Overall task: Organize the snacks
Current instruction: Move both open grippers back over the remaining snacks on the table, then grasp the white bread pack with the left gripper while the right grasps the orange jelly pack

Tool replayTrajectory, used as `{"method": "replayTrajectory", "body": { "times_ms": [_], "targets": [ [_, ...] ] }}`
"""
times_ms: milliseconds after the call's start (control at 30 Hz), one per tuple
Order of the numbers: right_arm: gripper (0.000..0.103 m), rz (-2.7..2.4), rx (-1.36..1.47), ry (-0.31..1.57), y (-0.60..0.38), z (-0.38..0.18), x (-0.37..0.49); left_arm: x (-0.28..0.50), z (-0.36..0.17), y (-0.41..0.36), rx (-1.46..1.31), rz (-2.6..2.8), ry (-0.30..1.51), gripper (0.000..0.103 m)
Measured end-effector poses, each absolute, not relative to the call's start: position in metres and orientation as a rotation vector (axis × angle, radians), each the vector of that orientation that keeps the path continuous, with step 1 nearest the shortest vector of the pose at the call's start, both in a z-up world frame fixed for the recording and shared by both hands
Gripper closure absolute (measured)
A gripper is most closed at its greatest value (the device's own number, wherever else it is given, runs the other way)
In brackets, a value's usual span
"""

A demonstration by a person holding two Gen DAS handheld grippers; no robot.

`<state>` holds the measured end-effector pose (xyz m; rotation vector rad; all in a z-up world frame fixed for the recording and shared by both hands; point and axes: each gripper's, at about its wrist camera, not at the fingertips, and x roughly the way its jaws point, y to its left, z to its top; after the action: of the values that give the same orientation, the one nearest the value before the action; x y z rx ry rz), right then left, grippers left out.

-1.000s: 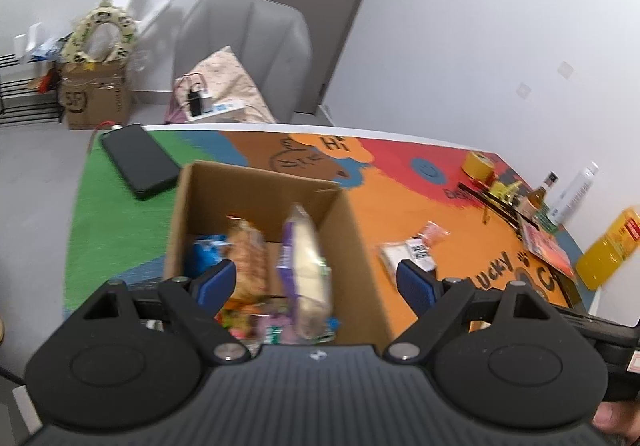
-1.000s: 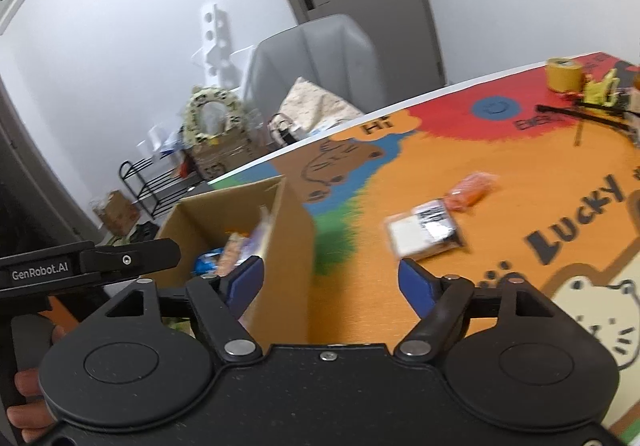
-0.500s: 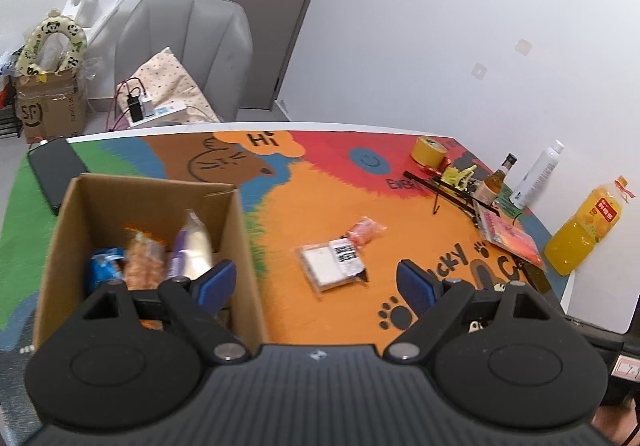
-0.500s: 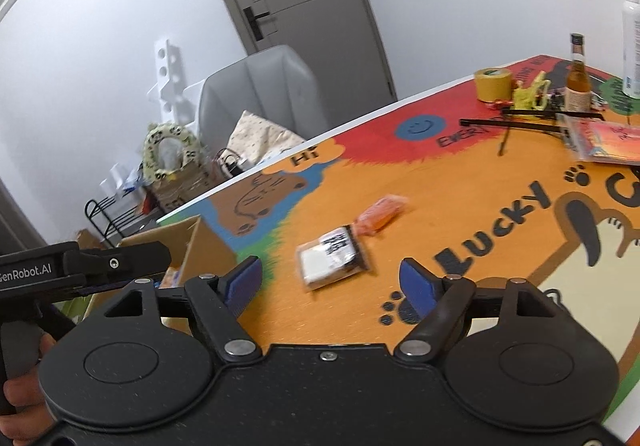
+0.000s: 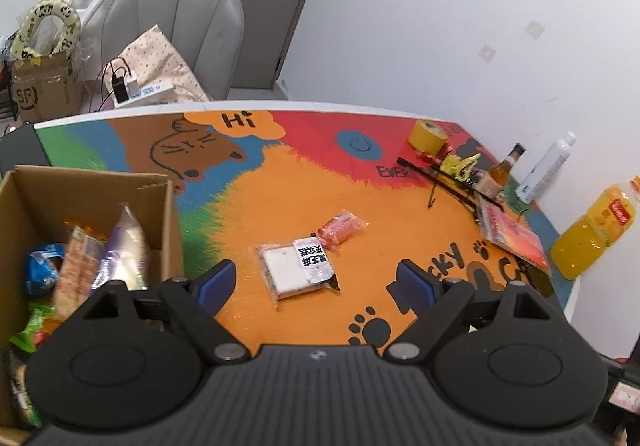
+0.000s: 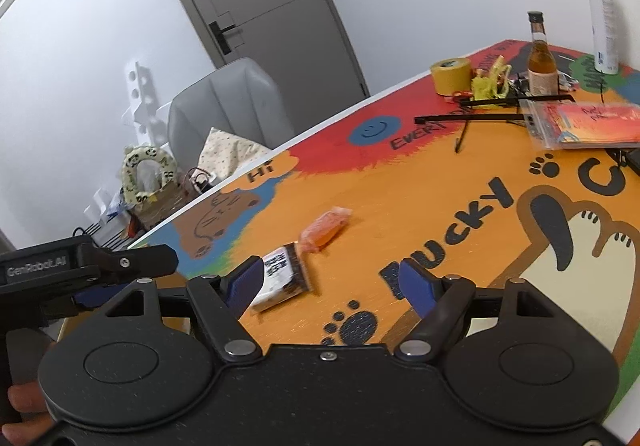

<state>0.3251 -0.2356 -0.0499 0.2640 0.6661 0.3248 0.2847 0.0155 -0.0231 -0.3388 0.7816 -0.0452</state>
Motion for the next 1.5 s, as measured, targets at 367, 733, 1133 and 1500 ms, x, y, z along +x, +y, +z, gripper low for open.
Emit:
{"method": "replayTrajectory", "body": {
  "times_ms": [367,733,1133,1500],
  "targets": [
    [0.027,0.271,0.331,0.694,-0.249,-0.071,0.356,0.331,-0.049,-0.005,-0.376,0.020,0.836,0.017],
    [0.027,0.277,0.363,0.735,-0.250,-0.093,0.382,0.364,-0.088,-0.011,-0.378,0.114,0.910,0.017],
    [0.027,0.271,0.373,0.758,-0.250,-0.109,0.397,0.378,-0.112,-0.014,-0.377,0.179,0.917,0.017],
    [0.027,0.266,0.388,0.776,-0.245,-0.120,0.409,0.384,-0.125,-0.017,-0.314,0.220,0.905,0.022]
  ]
}}
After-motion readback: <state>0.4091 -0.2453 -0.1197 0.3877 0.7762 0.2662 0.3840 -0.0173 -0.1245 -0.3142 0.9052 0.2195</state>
